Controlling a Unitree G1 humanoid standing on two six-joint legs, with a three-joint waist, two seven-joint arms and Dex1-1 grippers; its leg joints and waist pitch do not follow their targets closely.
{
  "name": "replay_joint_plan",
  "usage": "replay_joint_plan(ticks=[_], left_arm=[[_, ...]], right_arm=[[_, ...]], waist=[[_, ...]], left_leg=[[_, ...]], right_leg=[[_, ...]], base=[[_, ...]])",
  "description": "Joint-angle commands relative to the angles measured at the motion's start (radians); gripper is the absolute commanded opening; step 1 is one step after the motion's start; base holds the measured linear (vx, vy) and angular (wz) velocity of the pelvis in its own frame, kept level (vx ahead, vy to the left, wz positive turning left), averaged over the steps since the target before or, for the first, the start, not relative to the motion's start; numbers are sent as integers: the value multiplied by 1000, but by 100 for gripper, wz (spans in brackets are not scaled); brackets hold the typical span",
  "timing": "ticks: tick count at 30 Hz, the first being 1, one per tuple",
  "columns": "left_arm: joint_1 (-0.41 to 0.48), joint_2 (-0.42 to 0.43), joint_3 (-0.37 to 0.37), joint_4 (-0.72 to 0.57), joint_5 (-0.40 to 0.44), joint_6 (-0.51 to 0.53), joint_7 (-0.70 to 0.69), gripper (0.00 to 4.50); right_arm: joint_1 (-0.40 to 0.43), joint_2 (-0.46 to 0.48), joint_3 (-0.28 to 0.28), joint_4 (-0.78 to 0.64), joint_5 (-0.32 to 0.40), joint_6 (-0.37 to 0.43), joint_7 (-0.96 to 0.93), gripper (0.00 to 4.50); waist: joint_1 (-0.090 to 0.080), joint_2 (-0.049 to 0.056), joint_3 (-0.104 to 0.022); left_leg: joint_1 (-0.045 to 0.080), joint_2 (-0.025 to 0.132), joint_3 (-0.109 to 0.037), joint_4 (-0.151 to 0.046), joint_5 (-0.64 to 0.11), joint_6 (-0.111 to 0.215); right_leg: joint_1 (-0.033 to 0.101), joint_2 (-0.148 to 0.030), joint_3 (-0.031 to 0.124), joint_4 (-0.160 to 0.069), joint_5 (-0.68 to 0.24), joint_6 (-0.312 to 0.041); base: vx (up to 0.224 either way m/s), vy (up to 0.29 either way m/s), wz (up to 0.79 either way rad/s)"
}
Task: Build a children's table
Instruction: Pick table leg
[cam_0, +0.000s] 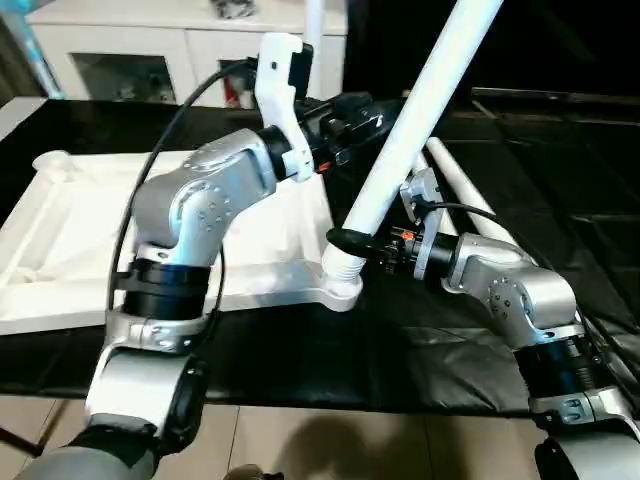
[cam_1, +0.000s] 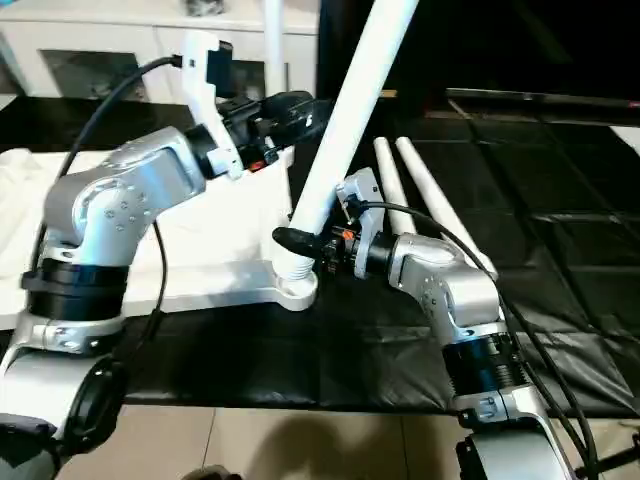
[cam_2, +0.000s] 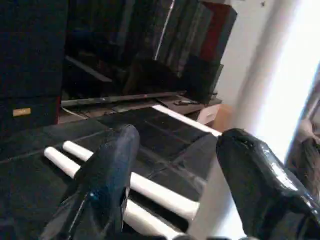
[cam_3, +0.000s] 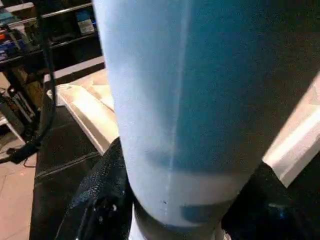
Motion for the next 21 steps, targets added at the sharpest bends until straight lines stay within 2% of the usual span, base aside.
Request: replay_joint_plan(ticks=[1,3,7,8,9,11,12,13,14,15,16,17,18,19,21], left_arm=[[-6,2,-30,-11,22,-8,-15,301],[-3,51,-30,49,95,-46,-1,301],[9,117,-43,90,146,-84,-27,301],[18,143,-56,96,160,-97,-51,301],[30,173,-72,103,175,-112,-84,301],[44,203,-93,107,191,-130,-123,301],[89,277,-150,115,224,-168,-241,301],[90,280,-152,115,225,-169,-244,301],[106,307,-176,121,236,-185,-294,301],[125,338,-213,128,259,-214,-354,301],[144,364,-249,134,275,-236,-411,301],[152,375,-267,138,283,-246,-438,301],[163,389,-293,148,300,-268,-471,301],[168,400,-322,168,326,-290,-490,301],[176,406,-368,228,376,-347,-520,301]], right_arm=[[-14,8,1,19,-27,-21,-24,191],[-17,20,-24,35,-42,-43,-71,191],[2,20,-47,26,-49,-70,-103,191],[17,17,-52,12,-51,-88,-107,191],[32,14,-63,-6,-40,-81,-110,191],[46,12,-75,-23,-31,-78,-114,191],[82,14,-98,-64,-16,-64,-133,191],[83,14,-99,-65,-16,-63,-133,191],[96,15,-104,-82,-12,-60,-144,191],[113,17,-111,-97,-9,-57,-157,191],[130,20,-117,-110,-6,-58,-166,191],[138,21,-120,-114,-5,-60,-171,191],[150,26,-124,-121,-4,-61,-179,191],[164,32,-124,-131,-6,-67,-183,191],[194,45,-119,-159,-8,-74,-193,191]], waist=[[1,5,-78],[0,7,-80],[-3,9,-82],[0,21,-83],[-2,16,-83],[0,19,-84],[0,29,-84],[1,25,-82],[-2,24,-83],[-3,24,-81],[-2,20,-80],[-3,24,-80],[-3,25,-78],[-2,32,-77],[-3,33,-74]], left_leg=[[12,51,-25,-60,-133,9],[12,50,-26,-61,-125,7],[13,48,-27,-62,-120,0],[15,49,-29,-61,-118,-4],[14,50,-27,-62,-119,-5],[14,50,-29,-63,-110,1],[17,51,-28,-62,-115,-1],[16,52,-29,-65,-122,2],[15,51,-27,-67,-130,0],[16,51,-27,-68,-139,-5],[16,52,-28,-70,-136,-3],[16,51,-26,-70,-143,-8],[20,53,-25,-71,-162,-15],[20,53,-27,-73,-176,-23],[21,52,-27,-76,-207,-30]], right_leg=[[60,-86,51,-75,-213,-180],[61,-85,51,-71,-186,-177],[62,-83,51,-67,-167,-158],[60,-84,52,-65,-157,-162],[59,-83,52,-65,-138,-167],[60,-84,52,-63,-106,-177],[58,-84,52,-61,-88,-192],[58,-85,53,-66,-104,-185],[61,-84,53,-62,-109,-184],[59,-84,53,-64,-125,-181],[59,-87,55,-69,-148,-172],[56,-86,56,-66,-160,-171],[53,-88,56,-71,-190,-169],[53,-89,56,-71,-215,-166],[51,-89,57,-80,-249,-154]], base=[[0,0,0],[0,0,0],[0,0,0],[0,0,0],[0,0,0],[0,0,0],[0,0,0],[0,0,0],[0,0,0],[0,0,0],[0,0,0],[0,0,0],[0,0,0],[0,0,0],[0,0,0]])
